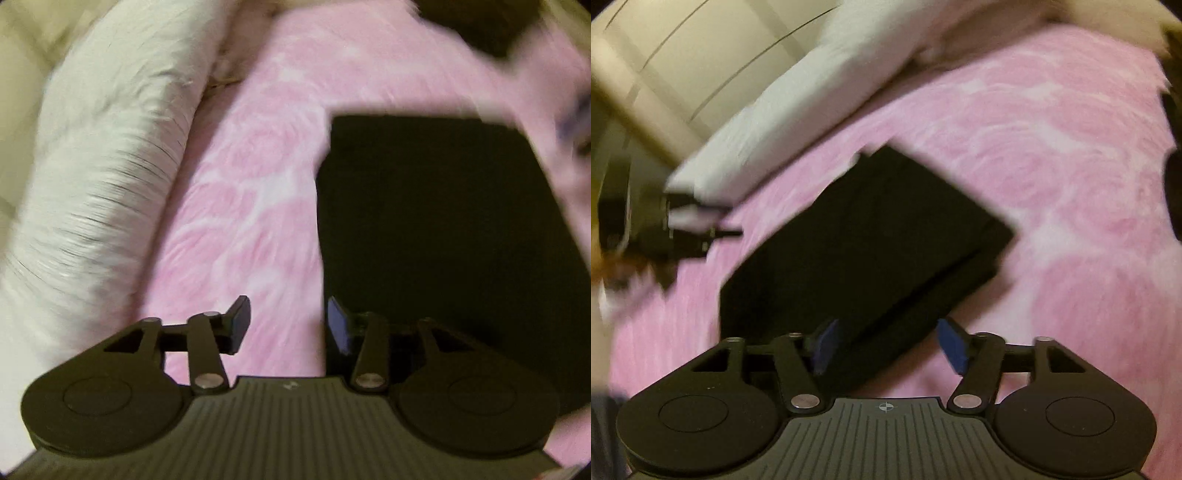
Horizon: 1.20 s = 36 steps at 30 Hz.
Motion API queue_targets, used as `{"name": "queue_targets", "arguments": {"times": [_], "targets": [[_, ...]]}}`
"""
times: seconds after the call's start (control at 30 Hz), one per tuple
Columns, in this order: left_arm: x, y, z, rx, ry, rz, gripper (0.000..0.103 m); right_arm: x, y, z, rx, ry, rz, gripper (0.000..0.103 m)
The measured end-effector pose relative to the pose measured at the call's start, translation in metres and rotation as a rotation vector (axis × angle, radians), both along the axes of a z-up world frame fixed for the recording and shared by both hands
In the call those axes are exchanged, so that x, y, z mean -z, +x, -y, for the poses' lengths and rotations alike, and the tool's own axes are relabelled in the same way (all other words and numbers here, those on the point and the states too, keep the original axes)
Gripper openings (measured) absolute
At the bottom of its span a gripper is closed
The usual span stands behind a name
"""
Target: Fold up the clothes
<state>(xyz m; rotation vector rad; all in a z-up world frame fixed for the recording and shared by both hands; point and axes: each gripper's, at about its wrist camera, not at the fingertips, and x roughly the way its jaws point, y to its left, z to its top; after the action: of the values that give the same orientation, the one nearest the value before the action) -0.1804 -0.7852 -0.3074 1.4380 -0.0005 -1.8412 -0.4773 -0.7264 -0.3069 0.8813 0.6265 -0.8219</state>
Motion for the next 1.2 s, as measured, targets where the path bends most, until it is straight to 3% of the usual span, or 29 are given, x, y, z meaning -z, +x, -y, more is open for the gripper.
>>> {"name": "queue_targets", "arguments": {"times": [0.1,0.17,0.23,0.3,0.47,0.57,0.6,0.63,0.73,0.8,0.83,0.9,1.1,1.2], "targets": [[0.008,0.014,-0.065,0.181,-0.061,0.17,0.05,-0.016,0.059,-0.068,-0.245,-0.172,-0.13,0.071],[0.02,0.021,-0.103,0.302,-0.095,0.238,0.057,-0.019,0.101,-0.11,-0.414,-0.301,-0.185,0.071],[0.036,0.026,-0.136,0.416,-0.129,0.288,0.058,-0.012,0.147,-0.15,-0.579,-0.459,-0.295,0.071],[0.052,0.029,-0.157,0.496,-0.172,0.302,0.058,0.009,0.19,-0.182,-0.701,-0.608,-0.431,0.071],[0.092,0.031,-0.175,0.599,-0.272,0.331,0.06,0.079,0.245,-0.21,-0.895,-0.7,-0.852,0.071],[0.108,0.033,-0.171,0.634,-0.346,0.369,0.06,0.079,0.24,-0.207,-0.908,-0.719,-0.866,0.07],[0.112,0.033,-0.168,0.641,-0.358,0.377,0.06,0.078,0.239,-0.205,-0.912,-0.725,-0.869,0.064],[0.115,0.032,-0.164,0.643,-0.356,0.384,0.059,0.078,0.237,-0.204,-0.915,-0.731,-0.872,0.048],[0.123,0.029,-0.151,0.651,-0.35,0.402,0.059,0.077,0.232,-0.2,-0.926,-0.75,-0.881,0.033],[0.129,0.027,-0.142,0.656,-0.346,0.415,0.034,0.077,0.229,-0.197,-0.934,-0.762,-0.887,0.027],[0.13,0.026,-0.14,0.653,-0.339,0.415,0.03,0.076,0.227,-0.196,-0.937,-0.768,-0.89,0.024],[0.124,0.022,-0.142,0.631,-0.312,0.395,0.014,0.076,0.224,-0.194,-0.945,-0.781,-0.896,0.02],[0.08,-0.019,-0.202,0.647,-0.236,0.313,0.011,0.027,0.159,-0.197,-0.97,-0.786,-0.83,0.018],[0.063,-0.07,-0.246,0.673,-0.167,0.268,0.011,0.01,0.102,-0.203,-1.033,-0.757,-0.84,0.018]]}}
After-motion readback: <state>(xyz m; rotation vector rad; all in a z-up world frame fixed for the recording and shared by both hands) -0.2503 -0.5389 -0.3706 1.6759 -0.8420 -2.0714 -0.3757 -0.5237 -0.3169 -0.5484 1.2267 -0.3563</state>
